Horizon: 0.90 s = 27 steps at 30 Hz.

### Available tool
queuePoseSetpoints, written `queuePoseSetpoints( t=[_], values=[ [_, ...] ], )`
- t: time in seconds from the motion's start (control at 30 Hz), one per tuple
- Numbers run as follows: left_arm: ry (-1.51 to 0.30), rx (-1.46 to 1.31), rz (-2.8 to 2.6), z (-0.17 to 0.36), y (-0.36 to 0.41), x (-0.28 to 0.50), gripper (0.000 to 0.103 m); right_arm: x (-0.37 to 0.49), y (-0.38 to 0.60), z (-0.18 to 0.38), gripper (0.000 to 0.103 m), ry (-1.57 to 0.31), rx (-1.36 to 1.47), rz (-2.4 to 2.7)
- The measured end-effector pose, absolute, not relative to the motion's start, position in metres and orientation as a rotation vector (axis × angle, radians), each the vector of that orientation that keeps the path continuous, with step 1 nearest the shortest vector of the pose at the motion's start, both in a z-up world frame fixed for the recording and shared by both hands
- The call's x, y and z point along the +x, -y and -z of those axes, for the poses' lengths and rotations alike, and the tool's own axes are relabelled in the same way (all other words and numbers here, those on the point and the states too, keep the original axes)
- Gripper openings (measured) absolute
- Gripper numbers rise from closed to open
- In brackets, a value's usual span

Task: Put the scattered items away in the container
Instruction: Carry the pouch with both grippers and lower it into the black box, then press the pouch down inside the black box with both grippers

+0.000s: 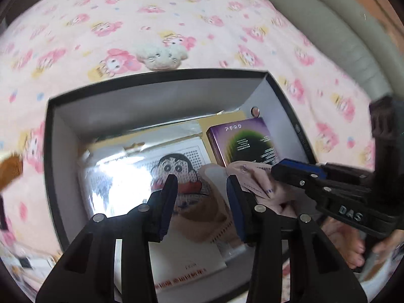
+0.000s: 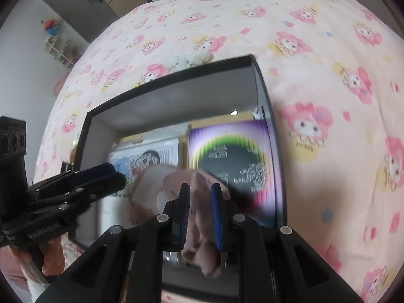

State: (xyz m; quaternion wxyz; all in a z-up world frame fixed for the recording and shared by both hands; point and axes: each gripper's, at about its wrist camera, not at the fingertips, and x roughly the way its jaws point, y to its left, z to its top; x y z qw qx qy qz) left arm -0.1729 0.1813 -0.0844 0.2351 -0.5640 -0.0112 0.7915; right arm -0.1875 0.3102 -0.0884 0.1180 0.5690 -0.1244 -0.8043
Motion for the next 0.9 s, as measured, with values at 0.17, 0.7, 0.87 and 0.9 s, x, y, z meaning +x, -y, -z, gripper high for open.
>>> queuePoseSetpoints(
  t=[0.17, 0.7, 0.87, 0.9],
  values=[
    [-0.089, -1.572, -2.102, 0.104, -0.207, -0.173, 0.039, -0.185, -0.305, 0.106, 0.014, 0.29, 1.761, 2.316],
    [0.13, -1.507, -1.991, 0.079, -0.155, -0.132, 0.032, -0.161, -0.307, 0.096, 0.014, 0.221, 1.689, 2.322],
    [0.153, -1.501, -1.945, 0.087, -0.158, -0.133, 0.028, -0.165, -0.299, 0.101, 0.014, 0.248, 1.707, 2.263],
    [0.145, -1.523, -1.929, 0.094, -0.162, -0.14, 0.026, -0.164, -0.296, 0.108, 0.014, 0.248, 1.749, 2.231]
  ],
)
